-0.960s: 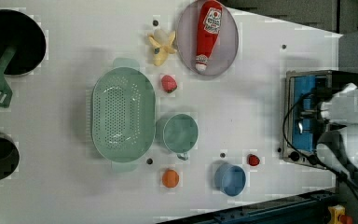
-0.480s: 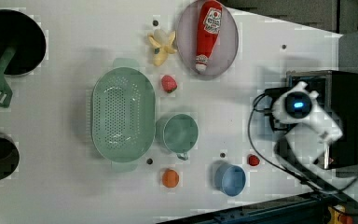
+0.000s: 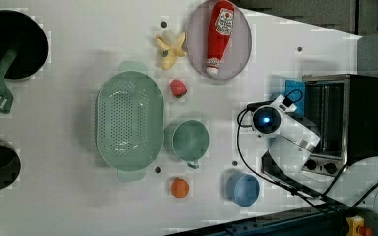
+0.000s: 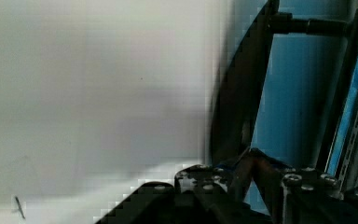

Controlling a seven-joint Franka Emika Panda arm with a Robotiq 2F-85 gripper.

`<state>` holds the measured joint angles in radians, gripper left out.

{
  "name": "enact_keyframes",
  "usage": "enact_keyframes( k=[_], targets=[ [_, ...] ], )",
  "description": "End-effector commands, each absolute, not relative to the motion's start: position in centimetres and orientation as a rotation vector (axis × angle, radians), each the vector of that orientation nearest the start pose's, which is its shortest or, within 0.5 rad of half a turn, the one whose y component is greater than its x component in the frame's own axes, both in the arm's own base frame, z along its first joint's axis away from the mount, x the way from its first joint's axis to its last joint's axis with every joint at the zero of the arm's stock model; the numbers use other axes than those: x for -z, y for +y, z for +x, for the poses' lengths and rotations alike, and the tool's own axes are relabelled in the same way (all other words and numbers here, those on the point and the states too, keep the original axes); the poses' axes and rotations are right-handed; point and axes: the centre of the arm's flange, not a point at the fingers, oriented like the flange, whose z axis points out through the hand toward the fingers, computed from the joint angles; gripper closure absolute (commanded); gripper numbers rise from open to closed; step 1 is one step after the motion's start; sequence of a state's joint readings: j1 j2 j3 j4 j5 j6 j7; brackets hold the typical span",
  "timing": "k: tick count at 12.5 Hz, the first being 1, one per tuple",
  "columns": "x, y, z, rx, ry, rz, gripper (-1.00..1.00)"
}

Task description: Flap open oven.

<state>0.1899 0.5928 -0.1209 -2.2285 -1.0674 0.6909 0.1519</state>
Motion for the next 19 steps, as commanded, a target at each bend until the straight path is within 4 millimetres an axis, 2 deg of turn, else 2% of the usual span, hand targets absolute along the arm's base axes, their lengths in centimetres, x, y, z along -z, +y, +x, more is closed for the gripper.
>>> enact_keyframes(
  k=[1, 3, 5, 6, 8, 10, 12, 13, 15, 19],
  targets=[
    [-9.0, -0.9, 50.5, 0.062, -0.041, 2.326, 0.65],
    [-9.5, -0.7, 51.1, 0.043, -0.048, 2.332, 0.65],
    [-11.2, 0.7, 52.8, -0.030, -0.106, 2.417, 0.65],
    [-12.3, 1.6, 53.3, -0.048, -0.189, 2.477, 0.65],
    [-15.5, 2.6, 54.3, -0.042, -0.473, 2.576, 0.65],
    [-20.1, 2.7, 55.6, -0.054, -0.789, 2.653, 0.65],
    [-25.8, 2.3, 56.4, -0.059, -1.119, 2.710, 0.65],
    [-28.6, 2.1, 56.5, -0.056, -1.229, 2.730, 0.65],
    [-34.3, 1.4, 56.1, -0.068, -1.354, 2.748, 0.65],
    [-45.7, -1.8, 54.1, -0.106, -1.472, 2.731, 0.65]
  ],
)
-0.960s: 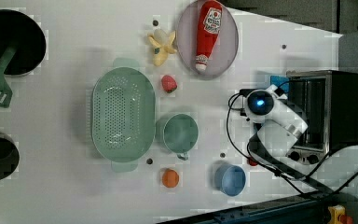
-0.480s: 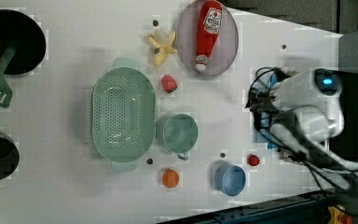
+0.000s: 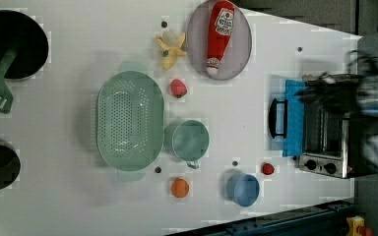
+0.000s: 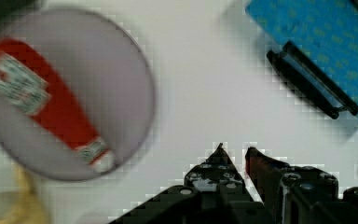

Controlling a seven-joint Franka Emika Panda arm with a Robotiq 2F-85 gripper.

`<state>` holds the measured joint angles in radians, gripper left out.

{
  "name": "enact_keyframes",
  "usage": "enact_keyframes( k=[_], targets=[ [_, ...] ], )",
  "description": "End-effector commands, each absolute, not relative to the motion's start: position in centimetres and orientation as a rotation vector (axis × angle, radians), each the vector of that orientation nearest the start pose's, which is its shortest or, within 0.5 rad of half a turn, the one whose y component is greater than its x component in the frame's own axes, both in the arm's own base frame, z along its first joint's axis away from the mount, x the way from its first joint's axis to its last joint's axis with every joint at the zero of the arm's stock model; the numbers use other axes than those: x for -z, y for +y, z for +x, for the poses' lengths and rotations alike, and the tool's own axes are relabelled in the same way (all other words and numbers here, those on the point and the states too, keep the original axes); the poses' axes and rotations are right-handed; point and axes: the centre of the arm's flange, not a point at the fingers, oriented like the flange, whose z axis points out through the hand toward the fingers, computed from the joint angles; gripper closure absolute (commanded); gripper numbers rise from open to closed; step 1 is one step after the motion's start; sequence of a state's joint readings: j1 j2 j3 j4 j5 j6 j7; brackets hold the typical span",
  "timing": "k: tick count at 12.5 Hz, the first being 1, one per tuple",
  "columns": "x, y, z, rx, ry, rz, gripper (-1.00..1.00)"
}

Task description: Flap open oven.

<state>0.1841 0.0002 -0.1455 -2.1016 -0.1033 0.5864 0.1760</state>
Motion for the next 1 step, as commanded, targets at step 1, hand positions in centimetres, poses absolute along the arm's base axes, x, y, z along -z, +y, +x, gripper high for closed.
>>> enact_keyframes(
  k=[1],
  targets=[
    [-47.91, -2.35, 53.16, 0.066, 1.529, -2.788, 0.65]
  ],
)
